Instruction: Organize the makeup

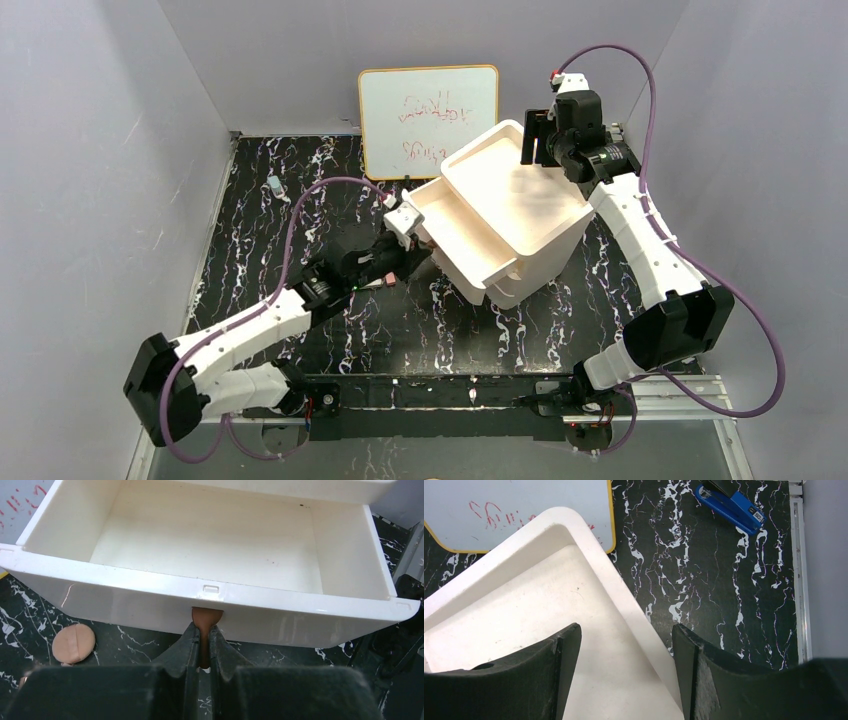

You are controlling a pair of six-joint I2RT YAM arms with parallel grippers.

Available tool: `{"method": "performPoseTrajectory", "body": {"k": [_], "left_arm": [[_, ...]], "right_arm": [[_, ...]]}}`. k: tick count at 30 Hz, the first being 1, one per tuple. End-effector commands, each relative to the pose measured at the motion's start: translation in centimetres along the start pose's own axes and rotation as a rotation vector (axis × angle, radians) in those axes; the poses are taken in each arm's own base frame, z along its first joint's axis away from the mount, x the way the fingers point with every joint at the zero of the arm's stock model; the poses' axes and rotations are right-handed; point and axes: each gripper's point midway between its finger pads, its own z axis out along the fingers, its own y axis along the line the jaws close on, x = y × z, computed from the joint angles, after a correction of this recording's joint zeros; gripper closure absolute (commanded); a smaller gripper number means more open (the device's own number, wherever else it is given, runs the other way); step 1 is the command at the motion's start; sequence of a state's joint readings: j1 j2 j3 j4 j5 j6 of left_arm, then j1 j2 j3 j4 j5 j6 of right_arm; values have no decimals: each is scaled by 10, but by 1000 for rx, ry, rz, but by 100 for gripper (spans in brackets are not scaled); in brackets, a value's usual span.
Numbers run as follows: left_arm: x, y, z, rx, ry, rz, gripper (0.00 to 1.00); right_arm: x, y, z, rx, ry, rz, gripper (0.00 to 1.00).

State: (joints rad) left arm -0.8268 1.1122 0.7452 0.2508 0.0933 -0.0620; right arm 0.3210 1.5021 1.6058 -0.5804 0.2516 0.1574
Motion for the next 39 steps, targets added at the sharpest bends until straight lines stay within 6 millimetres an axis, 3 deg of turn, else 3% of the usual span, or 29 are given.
{"method": "performPoseTrajectory", "body": {"k": [1,12,14,16,22,30,34,39], "left_arm": [[3,5,-22,-41,11,-9,100],[18,0,-45,-37,75,-51,98],[20,1,-48,-40,84,-43,56],[20,4,-52,-58,89,-27,41],[-6,23,-81,-170,-3,28,35],[19,77,-132,-521,127,8,24],[45,87,-130,-619,263,-74,17],[67,92,-113,-677,337,-255,9]], "right_arm": [[-16,3,-11,-21,-53,2,25],[-16,6,-9,-37,-50,8,25],[-14,7,-9,-42,-47,8,24],[-13,8,-9,-43,-46,10,24],[-14,6,-13,-43,-56,7,23],[-16,9,-20,-62,-73,14,23],[-16,10,-23,-74,-76,16,22],[-18,10,-29,-78,-90,20,22]]}}
